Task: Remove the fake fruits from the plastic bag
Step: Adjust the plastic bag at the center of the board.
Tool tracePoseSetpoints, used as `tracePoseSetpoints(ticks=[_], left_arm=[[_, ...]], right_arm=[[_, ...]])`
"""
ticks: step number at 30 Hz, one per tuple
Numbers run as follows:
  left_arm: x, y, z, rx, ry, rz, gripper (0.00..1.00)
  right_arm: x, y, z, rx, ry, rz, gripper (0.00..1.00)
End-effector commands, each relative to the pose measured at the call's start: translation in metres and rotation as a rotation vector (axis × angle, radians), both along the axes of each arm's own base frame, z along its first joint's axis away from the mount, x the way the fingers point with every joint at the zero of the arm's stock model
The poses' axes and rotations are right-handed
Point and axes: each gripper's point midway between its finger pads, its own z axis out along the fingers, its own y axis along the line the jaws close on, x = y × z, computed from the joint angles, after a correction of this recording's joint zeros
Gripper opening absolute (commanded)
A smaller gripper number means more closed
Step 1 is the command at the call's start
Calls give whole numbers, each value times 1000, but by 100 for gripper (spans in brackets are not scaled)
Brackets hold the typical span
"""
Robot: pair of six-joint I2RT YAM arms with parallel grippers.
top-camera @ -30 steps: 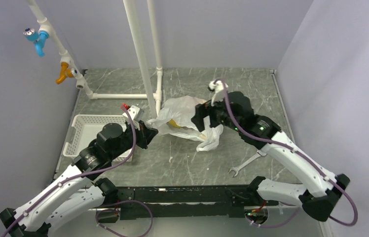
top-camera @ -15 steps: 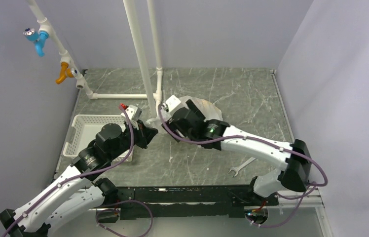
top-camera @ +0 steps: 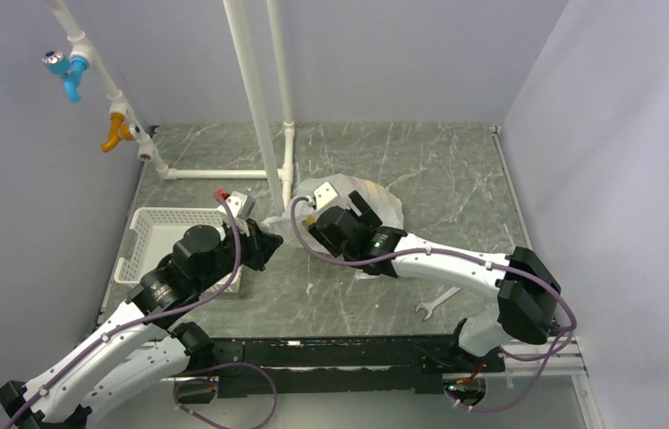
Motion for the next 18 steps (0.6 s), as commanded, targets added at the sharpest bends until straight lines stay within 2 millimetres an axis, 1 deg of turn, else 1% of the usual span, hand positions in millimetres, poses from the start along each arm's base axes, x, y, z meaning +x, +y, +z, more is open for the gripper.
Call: tracePoseSetpoints(ticks=[1,5,6,7,9,10,12,13,15,16,18], left_arm=[[-1,5,21,-40,-41,21,0],[-3,6,17,-36,-29,20,0],[-3,6,15,-35,-24,19,0],[-4,6,13,-33,-20,17,0],[-5,7,8,-25,-10,19,0],[-5,7,5,-20,-4,17,0],[-8,8,-3,-8,12,11,0],[-9,8,-9,4,28,9,0],[-13,11,-21,22,59,11,0],[-14,12,-26,26,72,15,0],[-18,15,-31,26,93,18,0]], right_arm=[[13,-20,16,101,-60,-100,87],[22,-47,7,122,-56,-194,84],[24,-50,7,130,-61,-214,81],[25,-53,11,136,-76,-231,76],[27,-56,19,148,-101,-247,60],[28,-55,26,155,-107,-247,51],[24,-47,43,184,-103,-205,27],[20,-37,51,208,-95,-157,20],[5,-17,69,267,-91,-51,11],[-3,-10,76,306,-84,-11,10],[-13,-1,76,354,-46,32,8]])
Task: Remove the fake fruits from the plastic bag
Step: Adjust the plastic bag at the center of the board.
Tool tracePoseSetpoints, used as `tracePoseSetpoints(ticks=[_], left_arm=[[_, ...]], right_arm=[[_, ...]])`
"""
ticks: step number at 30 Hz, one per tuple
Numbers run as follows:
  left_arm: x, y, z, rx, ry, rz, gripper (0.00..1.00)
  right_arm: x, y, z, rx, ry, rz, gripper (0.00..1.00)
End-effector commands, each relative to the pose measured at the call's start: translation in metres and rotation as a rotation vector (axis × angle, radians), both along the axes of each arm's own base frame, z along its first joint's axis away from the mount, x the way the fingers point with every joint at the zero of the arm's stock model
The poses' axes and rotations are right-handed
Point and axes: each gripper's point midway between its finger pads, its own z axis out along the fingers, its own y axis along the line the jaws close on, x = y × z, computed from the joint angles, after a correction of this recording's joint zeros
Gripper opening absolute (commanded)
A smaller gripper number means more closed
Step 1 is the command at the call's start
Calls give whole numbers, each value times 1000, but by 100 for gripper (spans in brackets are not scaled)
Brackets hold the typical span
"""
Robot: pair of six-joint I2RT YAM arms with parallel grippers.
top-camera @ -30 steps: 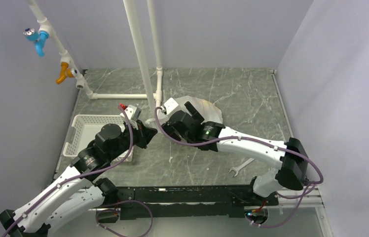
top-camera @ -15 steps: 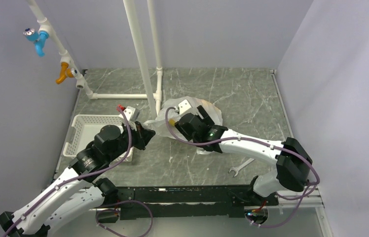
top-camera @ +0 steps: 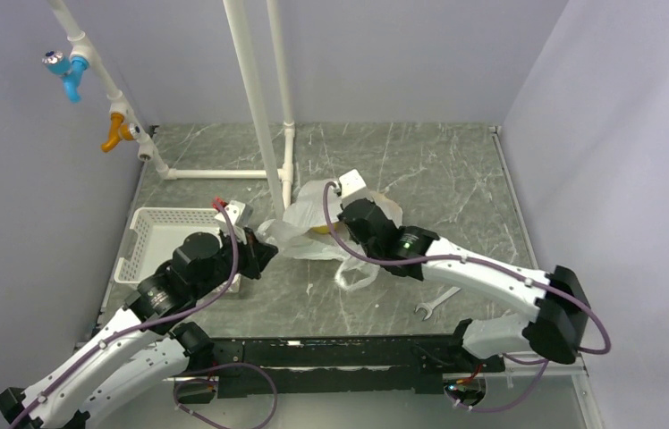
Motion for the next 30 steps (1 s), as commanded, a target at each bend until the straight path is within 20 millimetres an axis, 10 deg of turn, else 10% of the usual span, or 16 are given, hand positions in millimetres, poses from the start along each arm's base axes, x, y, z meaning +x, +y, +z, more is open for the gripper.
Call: tracePoseSetpoints(ticks=[1,6,10,22,30], left_arm=[[-10,4,-13,-5,55,6,5],[-24,2,10,-65,29,-56,60],[-46,-8,51,-131,-7,-183,71],[-99,-5,175,-366,-192,-390,68],[-65,-50,134,-338,-60,-426,40]], right_arm=[[-20,29,40,186,-8,124,5],[-27,33,9,190,61,130,0],[-31,37,0,208,91,138,0],[-33,47,7,251,91,176,0],[-41,56,16,325,118,220,0]])
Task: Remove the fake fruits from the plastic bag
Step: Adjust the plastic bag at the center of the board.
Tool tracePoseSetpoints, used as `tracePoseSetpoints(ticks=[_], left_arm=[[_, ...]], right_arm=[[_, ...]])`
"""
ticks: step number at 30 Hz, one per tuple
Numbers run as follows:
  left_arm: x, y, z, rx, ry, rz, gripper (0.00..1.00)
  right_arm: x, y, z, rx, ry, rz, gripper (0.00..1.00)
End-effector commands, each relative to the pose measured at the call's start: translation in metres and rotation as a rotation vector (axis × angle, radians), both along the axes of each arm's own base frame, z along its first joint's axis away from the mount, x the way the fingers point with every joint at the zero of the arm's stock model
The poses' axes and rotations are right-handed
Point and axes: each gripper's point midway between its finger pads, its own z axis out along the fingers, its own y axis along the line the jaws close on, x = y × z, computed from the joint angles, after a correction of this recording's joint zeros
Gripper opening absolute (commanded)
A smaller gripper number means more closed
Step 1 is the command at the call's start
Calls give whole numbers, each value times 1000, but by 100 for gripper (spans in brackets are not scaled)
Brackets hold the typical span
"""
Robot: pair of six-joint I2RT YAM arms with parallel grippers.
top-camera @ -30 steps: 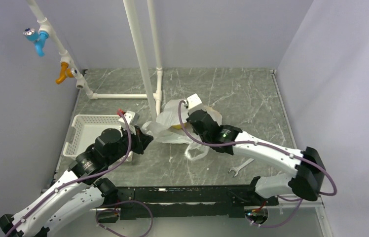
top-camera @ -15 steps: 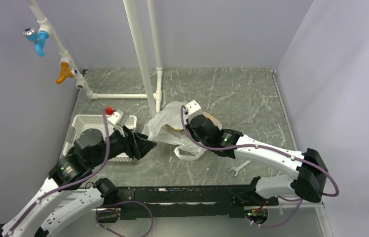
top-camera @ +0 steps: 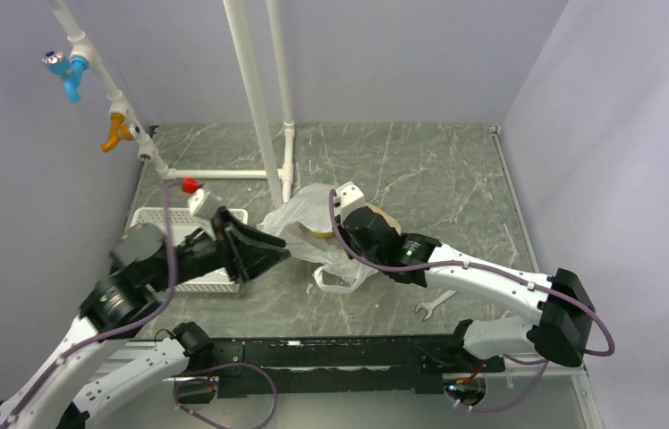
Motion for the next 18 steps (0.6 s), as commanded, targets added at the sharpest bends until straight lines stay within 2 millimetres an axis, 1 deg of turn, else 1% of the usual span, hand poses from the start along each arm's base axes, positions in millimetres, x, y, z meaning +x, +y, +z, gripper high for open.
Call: tracePoseSetpoints(ticks=[1,3,4,5,6,7,8,10,11,12,15,18], left_arm=[[31,-28,-32,8,72,13,34],[53,-33,-55,17,89,92,21],[62,-34,-69,46,89,128,18],[71,-35,-81,72,94,172,11],[78,-35,-91,103,91,212,7],[82,-38,-99,131,76,239,6],[85,-42,-106,150,62,267,1],[93,-54,-122,179,42,294,0],[101,-59,-136,213,52,321,0],[106,-65,-145,228,59,336,0],[121,-81,-180,284,102,366,0],[134,-91,-214,353,135,398,0]], right_arm=[[-2,16,33,142,-19,29,0],[-4,15,36,158,-19,31,0],[-5,15,38,166,-19,32,0],[-6,13,42,175,-24,34,0],[-7,12,45,186,-28,35,0],[-7,11,48,194,-32,35,0],[-9,10,49,201,-32,37,0],[-11,11,51,214,-30,49,0],[-11,12,51,219,-28,52,0],[-12,12,52,224,-27,55,0],[-14,14,50,228,-19,68,0],[-15,12,50,233,-22,75,0]])
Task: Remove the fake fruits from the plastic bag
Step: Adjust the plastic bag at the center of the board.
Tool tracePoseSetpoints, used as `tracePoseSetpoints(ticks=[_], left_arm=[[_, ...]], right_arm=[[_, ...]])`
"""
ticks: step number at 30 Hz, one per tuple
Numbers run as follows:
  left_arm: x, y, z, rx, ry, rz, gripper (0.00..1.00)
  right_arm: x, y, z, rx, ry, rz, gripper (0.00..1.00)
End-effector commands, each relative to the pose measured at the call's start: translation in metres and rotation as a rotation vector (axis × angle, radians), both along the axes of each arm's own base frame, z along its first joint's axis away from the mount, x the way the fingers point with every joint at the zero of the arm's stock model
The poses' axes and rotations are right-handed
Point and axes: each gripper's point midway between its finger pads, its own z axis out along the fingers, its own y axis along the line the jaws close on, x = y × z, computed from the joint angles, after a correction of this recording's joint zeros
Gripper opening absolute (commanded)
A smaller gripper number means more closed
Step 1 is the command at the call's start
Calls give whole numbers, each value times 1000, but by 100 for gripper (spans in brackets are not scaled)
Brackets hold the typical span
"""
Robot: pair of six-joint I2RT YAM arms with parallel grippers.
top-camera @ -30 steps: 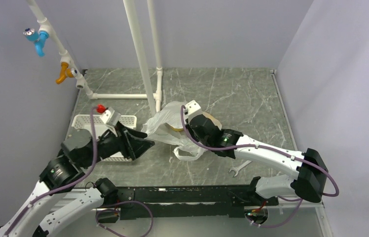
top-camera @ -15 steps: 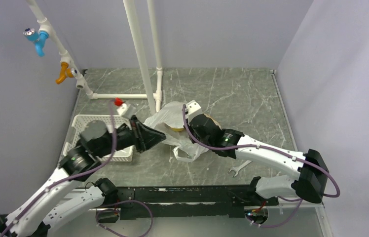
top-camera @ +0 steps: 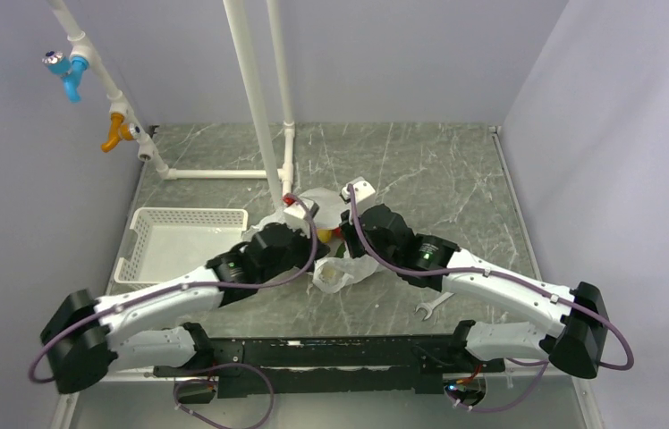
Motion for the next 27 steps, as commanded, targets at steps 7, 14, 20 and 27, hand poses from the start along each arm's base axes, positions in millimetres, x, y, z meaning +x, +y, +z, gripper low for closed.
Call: tracePoseSetpoints(ticks=[7,14,20,27], left_arm=[[-4,-17,-79,-9,126,13,0],[-37,-8,-115,-21,247,-10,0],[-38,-14,-121,14,247,-17,0],[-34,-7,-109,29,208,3,0]], right_arm=[[2,-23,11,26,-25,-42,4],[-40,-23,-37,45,190,43,73],[-66,-32,-77,111,374,-98,100],[-86,-76,-112,68,412,-213,100]])
